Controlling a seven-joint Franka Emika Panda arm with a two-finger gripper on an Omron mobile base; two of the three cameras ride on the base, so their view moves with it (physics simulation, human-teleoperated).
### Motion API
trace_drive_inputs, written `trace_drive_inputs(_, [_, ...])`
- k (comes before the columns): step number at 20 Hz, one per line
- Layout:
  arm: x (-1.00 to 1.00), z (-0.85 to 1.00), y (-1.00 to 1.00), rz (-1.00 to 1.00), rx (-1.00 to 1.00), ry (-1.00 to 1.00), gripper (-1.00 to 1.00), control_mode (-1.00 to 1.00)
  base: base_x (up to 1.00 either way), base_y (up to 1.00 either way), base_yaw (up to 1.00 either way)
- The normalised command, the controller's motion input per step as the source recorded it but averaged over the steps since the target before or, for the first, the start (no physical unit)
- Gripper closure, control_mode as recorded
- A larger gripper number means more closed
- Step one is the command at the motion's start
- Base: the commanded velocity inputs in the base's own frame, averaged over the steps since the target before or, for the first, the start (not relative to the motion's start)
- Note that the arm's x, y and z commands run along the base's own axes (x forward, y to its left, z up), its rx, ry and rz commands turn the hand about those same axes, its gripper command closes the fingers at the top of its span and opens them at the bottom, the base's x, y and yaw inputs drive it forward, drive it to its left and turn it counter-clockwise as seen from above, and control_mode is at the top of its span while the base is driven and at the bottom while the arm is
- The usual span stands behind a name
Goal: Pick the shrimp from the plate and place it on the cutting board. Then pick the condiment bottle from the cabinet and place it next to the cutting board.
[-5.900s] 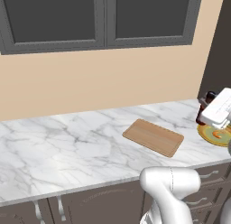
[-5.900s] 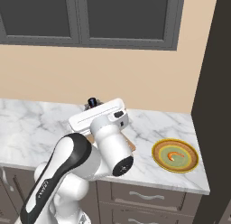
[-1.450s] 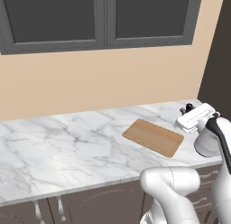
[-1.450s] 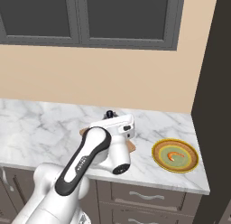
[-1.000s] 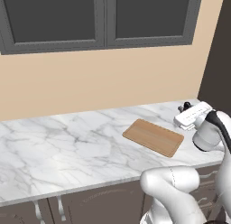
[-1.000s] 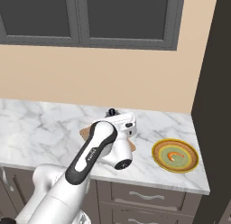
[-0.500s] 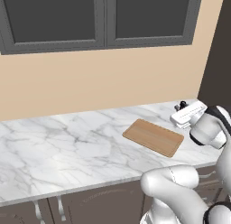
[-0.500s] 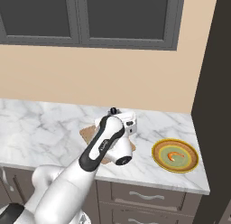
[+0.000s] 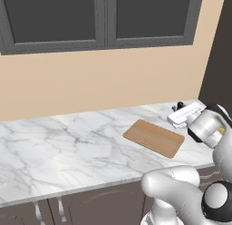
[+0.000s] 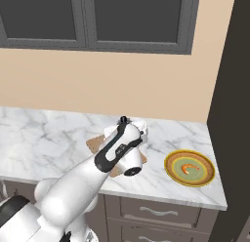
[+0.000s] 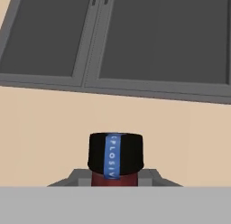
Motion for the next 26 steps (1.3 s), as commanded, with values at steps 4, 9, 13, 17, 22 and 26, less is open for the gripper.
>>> trace_drive_inputs(4, [0.15,-0.14,-0.01,0.00,0.00,0.00,1.00,-1.00,0.00,0.00,0.00])
trace_drive_inputs(9, [0.12,-0.14,-0.05,0.00,0.00,0.00,1.00,-1.00,0.00,0.00,0.00])
trace_drive_inputs(13, [0.12,-0.13,-0.05,0.00,0.00,0.00,1.00,-1.00,0.00,0.00,0.00])
trace_drive_inputs(17, [0.12,-0.11,-0.04,0.00,0.00,0.00,1.00,-1.00,0.00,0.00,0.00])
trace_drive_inputs(22, [0.14,-0.06,-0.07,0.00,0.00,0.00,1.00,-1.00,0.00,0.00,0.00])
trace_drive_inputs(26, [0.14,-0.07,-0.05,0.00,0.00,0.00,1.00,-1.00,0.00,0.00,0.00])
